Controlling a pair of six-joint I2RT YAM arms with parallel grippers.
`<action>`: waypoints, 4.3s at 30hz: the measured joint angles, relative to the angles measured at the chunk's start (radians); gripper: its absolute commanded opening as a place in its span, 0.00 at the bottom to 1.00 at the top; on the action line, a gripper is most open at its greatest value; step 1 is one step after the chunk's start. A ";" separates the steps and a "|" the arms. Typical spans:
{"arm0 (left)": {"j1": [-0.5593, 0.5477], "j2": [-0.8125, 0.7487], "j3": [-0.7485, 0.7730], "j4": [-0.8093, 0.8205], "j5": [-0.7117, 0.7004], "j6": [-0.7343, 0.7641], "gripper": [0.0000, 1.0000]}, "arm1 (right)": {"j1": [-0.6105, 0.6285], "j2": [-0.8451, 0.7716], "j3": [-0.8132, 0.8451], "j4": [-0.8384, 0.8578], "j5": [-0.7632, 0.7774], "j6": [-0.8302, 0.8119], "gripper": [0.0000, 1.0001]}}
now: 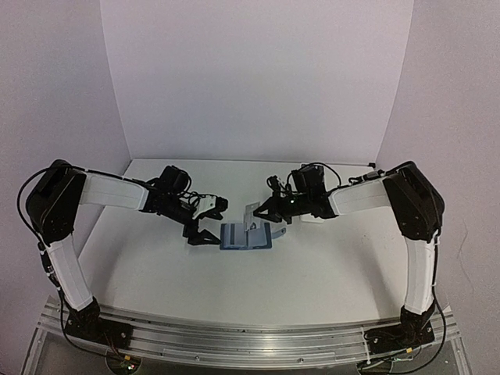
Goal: Put the credit cards into the card holder
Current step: Insert the credit card into the card holder.
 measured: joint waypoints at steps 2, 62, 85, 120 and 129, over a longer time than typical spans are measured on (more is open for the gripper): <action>-0.024 0.021 0.001 0.003 -0.014 0.061 0.84 | 0.000 0.016 0.000 -0.026 0.001 0.000 0.00; -0.055 0.318 0.274 -0.071 -0.112 0.126 0.67 | -0.048 0.114 0.043 0.001 -0.146 0.047 0.00; -0.053 0.318 0.274 -0.072 -0.111 0.127 0.67 | -0.045 0.129 0.024 -0.045 -0.118 -0.026 0.00; -0.051 0.313 0.261 -0.075 -0.105 0.127 0.67 | -0.033 0.135 0.024 0.005 -0.142 0.031 0.00; -0.051 0.313 0.261 -0.075 -0.105 0.128 0.67 | -0.019 0.141 -0.035 0.067 -0.136 0.048 0.00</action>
